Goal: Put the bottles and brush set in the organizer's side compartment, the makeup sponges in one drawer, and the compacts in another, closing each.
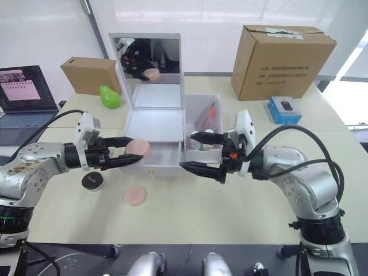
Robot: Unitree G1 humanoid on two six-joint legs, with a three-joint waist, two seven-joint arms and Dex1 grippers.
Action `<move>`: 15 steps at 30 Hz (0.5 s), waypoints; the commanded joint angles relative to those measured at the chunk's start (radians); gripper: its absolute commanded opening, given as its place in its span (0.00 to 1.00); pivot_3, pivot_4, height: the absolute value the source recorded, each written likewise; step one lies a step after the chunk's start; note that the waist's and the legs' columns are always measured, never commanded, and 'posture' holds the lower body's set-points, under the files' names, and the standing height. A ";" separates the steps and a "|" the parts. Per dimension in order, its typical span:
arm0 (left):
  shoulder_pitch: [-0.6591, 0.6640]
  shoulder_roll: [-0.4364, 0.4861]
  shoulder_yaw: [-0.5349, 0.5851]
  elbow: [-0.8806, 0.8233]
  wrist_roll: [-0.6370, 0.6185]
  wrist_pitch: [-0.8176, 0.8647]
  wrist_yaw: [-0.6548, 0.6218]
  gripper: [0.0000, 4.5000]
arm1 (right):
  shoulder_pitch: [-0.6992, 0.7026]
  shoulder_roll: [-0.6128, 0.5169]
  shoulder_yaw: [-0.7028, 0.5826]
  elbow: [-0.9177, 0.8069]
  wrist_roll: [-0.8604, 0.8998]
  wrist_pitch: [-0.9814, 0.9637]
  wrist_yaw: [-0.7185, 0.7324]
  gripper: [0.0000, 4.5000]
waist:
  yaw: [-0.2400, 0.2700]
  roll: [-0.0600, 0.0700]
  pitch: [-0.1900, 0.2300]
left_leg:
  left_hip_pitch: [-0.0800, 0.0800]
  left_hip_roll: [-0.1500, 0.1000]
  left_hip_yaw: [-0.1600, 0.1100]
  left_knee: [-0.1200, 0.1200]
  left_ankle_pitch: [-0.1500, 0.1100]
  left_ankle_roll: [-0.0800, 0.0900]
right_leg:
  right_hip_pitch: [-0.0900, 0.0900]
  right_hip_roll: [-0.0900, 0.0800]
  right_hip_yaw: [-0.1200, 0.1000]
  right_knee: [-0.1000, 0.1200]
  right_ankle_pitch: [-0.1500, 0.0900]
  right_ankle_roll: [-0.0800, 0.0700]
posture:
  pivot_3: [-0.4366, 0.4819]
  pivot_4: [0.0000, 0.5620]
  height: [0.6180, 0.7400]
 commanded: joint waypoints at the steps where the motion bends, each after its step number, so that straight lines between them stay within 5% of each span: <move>1: -0.015 -0.002 0.006 -0.008 0.019 -0.025 -0.006 0.65 | 0.000 -0.002 -0.038 -0.036 0.027 -0.007 -0.007 1.00 | -0.001 0.000 0.000 | 0.000 0.000 0.000 0.000 0.000 0.000 | 0.000 0.000 0.000 0.000 0.000 0.000 | 0.48 0.27 1.00; 15: -0.005 -0.014 0.003 0.009 0.061 -0.031 -0.008 0.65 | 0.006 -0.007 -0.040 -0.046 0.030 0.003 -0.022 1.00 | 0.000 0.000 0.000 | 0.000 0.000 0.000 0.000 0.000 0.000 | 0.000 0.000 0.000 0.000 0.000 0.000 | 0.48 0.27 1.00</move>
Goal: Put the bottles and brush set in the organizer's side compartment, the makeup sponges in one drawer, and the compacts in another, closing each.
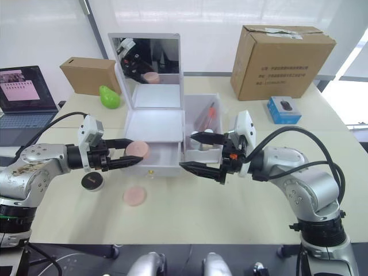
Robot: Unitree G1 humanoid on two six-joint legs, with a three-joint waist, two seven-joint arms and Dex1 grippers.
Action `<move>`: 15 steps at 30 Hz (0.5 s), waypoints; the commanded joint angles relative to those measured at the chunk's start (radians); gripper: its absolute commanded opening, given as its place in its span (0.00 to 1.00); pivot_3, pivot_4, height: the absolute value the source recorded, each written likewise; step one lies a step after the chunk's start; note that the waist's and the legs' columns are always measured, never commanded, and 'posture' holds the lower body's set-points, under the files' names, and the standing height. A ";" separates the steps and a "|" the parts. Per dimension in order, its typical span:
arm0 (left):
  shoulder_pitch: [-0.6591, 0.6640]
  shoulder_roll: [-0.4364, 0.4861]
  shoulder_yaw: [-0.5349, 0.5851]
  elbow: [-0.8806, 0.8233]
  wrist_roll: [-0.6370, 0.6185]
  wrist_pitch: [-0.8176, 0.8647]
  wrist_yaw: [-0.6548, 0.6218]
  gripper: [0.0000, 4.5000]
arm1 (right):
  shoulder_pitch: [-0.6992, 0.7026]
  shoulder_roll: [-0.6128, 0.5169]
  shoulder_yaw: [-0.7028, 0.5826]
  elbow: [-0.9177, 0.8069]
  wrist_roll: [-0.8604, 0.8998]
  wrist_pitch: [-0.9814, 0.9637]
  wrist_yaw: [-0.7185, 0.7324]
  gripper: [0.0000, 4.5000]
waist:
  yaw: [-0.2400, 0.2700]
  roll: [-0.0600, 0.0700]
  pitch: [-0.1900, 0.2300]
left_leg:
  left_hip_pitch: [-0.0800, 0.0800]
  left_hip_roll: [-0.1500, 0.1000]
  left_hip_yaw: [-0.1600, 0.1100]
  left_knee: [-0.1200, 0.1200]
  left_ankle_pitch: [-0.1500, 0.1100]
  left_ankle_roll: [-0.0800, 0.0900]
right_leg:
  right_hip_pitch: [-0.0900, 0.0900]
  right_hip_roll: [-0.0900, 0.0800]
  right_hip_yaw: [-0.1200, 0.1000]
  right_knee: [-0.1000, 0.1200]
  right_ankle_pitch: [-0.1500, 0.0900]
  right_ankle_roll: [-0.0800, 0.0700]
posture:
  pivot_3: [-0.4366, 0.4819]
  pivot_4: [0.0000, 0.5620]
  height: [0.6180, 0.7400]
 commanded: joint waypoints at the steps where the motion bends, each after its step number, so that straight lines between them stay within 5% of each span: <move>1: -0.005 0.002 0.019 -0.005 0.010 -0.018 0.004 0.73 | -0.001 -0.006 -0.035 -0.032 0.029 -0.001 -0.003 1.00 | 0.000 0.000 0.000 | 0.000 0.000 0.000 0.000 0.000 0.000 | 0.000 0.000 0.000 0.000 0.000 0.000 | 0.48 0.27 1.00; 5: -0.006 0.001 0.036 -0.012 -0.003 -0.006 0.012 0.99 | -0.003 -0.006 -0.032 -0.028 0.027 -0.001 -0.001 1.00 | 0.001 0.000 0.000 | 0.000 0.000 0.000 0.000 0.000 0.000 | 0.000 0.000 0.000 0.000 0.000 0.000 | 0.48 0.27 1.00; 15: 0.000 0.029 0.178 -0.064 -0.144 0.106 0.017 0.99 | 0.018 -0.037 -0.076 -0.011 0.025 0.002 0.006 1.00 | 0.000 0.000 0.000 | 0.000 0.000 0.000 0.000 0.000 0.000 | 0.000 0.000 0.000 0.001 0.000 0.000 | 0.48 0.27 1.00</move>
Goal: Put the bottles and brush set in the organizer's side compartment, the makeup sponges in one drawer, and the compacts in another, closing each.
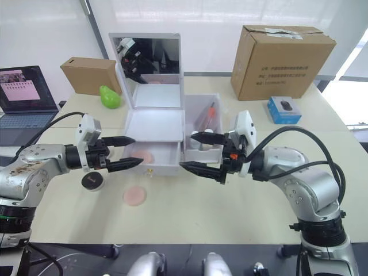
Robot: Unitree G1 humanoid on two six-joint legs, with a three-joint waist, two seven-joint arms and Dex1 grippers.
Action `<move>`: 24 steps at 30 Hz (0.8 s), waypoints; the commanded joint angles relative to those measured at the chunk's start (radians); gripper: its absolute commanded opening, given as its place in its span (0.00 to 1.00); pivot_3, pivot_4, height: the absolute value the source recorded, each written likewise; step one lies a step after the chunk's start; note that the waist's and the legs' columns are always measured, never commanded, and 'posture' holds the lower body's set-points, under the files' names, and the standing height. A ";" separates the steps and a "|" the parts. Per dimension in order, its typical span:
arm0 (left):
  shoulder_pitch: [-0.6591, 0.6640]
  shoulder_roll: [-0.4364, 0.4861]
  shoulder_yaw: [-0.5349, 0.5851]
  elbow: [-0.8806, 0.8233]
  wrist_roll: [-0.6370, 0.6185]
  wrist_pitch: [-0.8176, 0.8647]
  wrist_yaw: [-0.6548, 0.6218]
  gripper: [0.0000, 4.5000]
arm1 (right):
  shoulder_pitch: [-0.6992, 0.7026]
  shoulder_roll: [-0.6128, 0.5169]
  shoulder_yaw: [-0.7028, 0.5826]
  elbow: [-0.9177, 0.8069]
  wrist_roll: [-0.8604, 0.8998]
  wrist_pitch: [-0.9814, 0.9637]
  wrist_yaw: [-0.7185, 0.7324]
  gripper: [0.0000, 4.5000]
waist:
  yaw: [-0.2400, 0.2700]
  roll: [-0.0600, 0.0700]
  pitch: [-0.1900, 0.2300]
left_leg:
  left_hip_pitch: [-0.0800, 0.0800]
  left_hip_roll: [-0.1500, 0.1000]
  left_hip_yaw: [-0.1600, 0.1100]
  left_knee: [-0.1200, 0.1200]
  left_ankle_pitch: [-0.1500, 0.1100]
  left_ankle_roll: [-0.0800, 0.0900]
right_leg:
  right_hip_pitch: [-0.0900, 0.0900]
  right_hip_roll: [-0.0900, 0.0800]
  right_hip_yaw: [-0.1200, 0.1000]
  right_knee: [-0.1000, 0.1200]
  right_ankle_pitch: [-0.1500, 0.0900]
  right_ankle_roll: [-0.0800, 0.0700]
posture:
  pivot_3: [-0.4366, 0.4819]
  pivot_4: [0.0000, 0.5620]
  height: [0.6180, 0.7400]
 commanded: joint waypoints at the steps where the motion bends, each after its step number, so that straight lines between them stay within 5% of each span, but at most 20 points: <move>1: 0.040 0.057 0.168 -0.045 -0.102 0.056 -0.013 0.99 | 0.049 -0.055 -0.097 -0.004 0.020 -0.002 0.009 1.00 | 0.000 0.000 0.000 | 0.000 0.000 0.000 0.000 0.000 0.000 | 0.000 0.000 0.000 0.000 0.000 0.000 | 0.48 0.27 1.00; 5: 0.199 0.159 0.338 0.093 -0.051 0.003 -0.048 0.99 | 0.201 -0.144 -0.241 0.070 -0.032 -0.062 0.063 1.00 | -0.003 0.000 0.000 | 0.001 0.000 0.001 -0.001 0.000 0.000 | 0.000 0.000 0.001 -0.001 0.000 -0.001 | 0.48 0.27 1.00; 11: 0.316 0.282 0.423 0.473 0.144 -0.297 -0.054 0.99 | 0.394 -0.203 -0.372 0.266 -0.169 -0.238 0.135 1.00 | 0.001 0.000 0.000 | 0.004 0.001 0.001 -0.002 0.000 0.000 | 0.001 0.000 0.000 -0.001 -0.002 -0.002 | 0.48 0.27 1.00; 19: 0.242 0.409 0.408 1.029 0.285 -0.643 -0.037 0.99 | 0.535 -0.208 -0.453 0.494 -0.315 -0.448 0.152 1.00 | 0.004 0.000 0.000 | 0.004 0.000 0.006 -0.006 0.000 0.000 | -0.001 -0.009 -0.003 -0.001 -0.002 -0.004 | 0.48 0.27 1.00; 24: 0.197 0.430 0.395 1.137 0.297 -0.705 -0.070 0.99 | 0.573 -0.180 -0.486 0.492 -0.299 -0.465 0.139 1.00 | 0.004 0.000 0.000 | 0.004 0.000 0.008 -0.007 0.000 -0.001 | -0.001 -0.011 -0.005 0.000 -0.002 -0.003 | 0.48 0.27 1.00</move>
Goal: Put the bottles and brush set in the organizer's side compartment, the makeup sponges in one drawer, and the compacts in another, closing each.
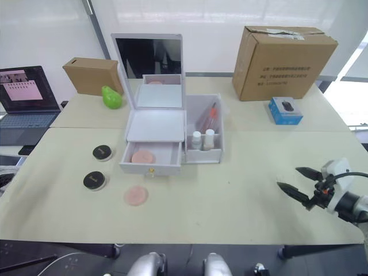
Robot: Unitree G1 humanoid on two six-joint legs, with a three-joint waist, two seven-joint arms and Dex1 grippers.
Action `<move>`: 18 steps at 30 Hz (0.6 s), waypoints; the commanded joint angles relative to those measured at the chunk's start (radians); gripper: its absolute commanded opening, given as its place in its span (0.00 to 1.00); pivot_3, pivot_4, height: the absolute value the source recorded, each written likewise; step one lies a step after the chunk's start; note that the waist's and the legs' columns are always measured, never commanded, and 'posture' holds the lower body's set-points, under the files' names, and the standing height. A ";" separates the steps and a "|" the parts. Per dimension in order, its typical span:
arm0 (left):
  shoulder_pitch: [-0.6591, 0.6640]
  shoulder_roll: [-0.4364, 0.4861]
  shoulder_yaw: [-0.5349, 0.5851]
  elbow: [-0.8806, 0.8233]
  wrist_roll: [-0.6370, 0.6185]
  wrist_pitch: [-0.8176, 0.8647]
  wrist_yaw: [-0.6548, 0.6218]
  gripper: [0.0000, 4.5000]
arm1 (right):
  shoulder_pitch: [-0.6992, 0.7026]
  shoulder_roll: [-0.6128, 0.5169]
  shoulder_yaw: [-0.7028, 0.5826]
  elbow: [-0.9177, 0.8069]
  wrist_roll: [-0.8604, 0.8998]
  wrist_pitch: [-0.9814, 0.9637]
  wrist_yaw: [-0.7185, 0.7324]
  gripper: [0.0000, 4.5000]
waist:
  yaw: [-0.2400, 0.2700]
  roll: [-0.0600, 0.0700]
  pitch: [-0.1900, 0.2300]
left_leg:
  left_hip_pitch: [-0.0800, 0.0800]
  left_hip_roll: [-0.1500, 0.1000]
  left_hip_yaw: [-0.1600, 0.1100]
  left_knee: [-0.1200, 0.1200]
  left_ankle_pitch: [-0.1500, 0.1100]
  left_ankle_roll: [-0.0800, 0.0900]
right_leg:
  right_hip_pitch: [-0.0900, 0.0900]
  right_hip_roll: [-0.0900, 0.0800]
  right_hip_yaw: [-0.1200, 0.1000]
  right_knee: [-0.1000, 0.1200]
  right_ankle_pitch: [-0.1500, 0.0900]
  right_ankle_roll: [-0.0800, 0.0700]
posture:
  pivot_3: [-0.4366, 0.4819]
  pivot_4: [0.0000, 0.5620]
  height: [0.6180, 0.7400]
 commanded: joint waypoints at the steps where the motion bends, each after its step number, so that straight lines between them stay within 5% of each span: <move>1: -0.024 0.035 0.005 0.024 0.001 -0.044 -0.031 0.99 | -0.004 0.020 -0.052 -0.043 0.040 -0.008 -0.014 1.00 | -0.001 0.000 0.000 | 0.000 0.000 0.000 0.000 0.000 0.000 | 0.000 0.000 0.000 0.000 0.000 0.000 | 0.48 0.27 1.00; 7: 0.092 -0.045 0.068 -0.134 -0.076 -0.013 -0.080 0.99 | -0.098 0.060 -0.016 -0.192 0.139 0.089 -0.061 1.00 | -0.011 0.001 -0.001 | 0.000 0.000 0.000 0.000 0.000 0.000 | 0.000 0.000 0.000 0.001 0.000 0.000 | 0.48 0.27 1.00; 14: 0.520 -0.373 0.235 -1.023 -0.325 0.338 0.131 0.99 | -0.366 0.087 0.133 -0.396 0.313 0.257 -0.099 1.00 | -0.029 -0.003 0.000 | 0.004 0.002 -0.002 -0.001 0.000 0.000 | 0.001 -0.005 0.005 0.009 -0.002 0.002 | 0.48 0.27 1.00; 18: 0.644 -0.502 0.211 -1.303 -0.369 0.429 0.238 0.99 | -0.507 0.125 0.243 -0.410 0.342 0.290 -0.069 1.00 | -0.016 -0.007 -0.002 | 0.004 0.002 -0.004 0.000 0.000 0.000 | 0.002 -0.004 0.003 0.009 -0.002 0.002 | 0.48 0.27 1.00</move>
